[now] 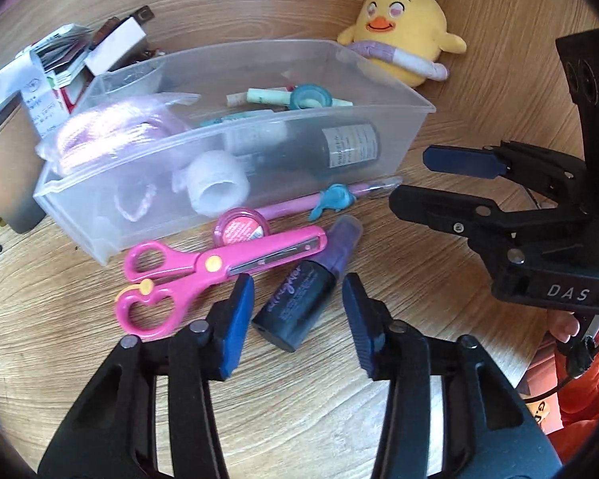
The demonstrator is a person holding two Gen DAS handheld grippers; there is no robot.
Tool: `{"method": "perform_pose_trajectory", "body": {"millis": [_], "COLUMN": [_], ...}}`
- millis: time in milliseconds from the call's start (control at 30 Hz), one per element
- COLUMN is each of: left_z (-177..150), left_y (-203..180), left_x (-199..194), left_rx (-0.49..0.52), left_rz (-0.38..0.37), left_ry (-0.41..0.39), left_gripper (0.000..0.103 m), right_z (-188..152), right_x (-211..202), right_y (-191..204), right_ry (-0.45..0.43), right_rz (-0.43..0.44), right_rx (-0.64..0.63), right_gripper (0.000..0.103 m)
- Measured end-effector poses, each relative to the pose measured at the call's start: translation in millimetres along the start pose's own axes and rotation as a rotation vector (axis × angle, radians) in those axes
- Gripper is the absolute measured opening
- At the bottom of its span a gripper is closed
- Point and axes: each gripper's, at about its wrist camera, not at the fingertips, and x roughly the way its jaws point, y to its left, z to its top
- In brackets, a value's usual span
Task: Organize objects
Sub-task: 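Grasp the black spray bottle with the left gripper while the right gripper grasps the pink pen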
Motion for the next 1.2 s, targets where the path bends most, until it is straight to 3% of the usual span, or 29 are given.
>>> {"method": "perform_pose_trajectory", "body": {"millis": [133,467,667,833,1067,1200], "left_z": [-3.2,-29.3,-41.3,-46.4,-40.3,-37.2], "left_y": [-2.8,3.9,16.4,24.2,19.5,14.5], "left_x": [1.9,-16.2,-25.8,-28.1,-19.0,-14.9], "left_rx": [0.001,-0.005,-0.041,-0.062,-0.046,-0.035], "left_rz": [-0.042,-0.071,-0.074,-0.086,-0.068,-0.063], "left_ry": [0.003,0.001,0.008,0.011,0.004,-0.008], "left_gripper": [0.025,0.025,0.025,0.026,0.026,0.025], "right_z": [-0.4,1.4,-3.1,-7.9,-0.7,-9.6], "right_x": [7.5,38.6,43.8,32.9,50.4,41.8], "right_y": [-1.1,-7.3,2.9,14.5,22.9,22.3], "right_ry": [0.019,0.076,0.139,0.134,0.144,0.134], "right_rz": [-0.028,-0.057,0.006,0.048,0.045,0.046], "right_rx": [-0.020,-0.009,-0.048,-0.094,-0.097,-0.090], "right_gripper": [0.054,0.053,0.037,0.036,0.036,0.026]}}
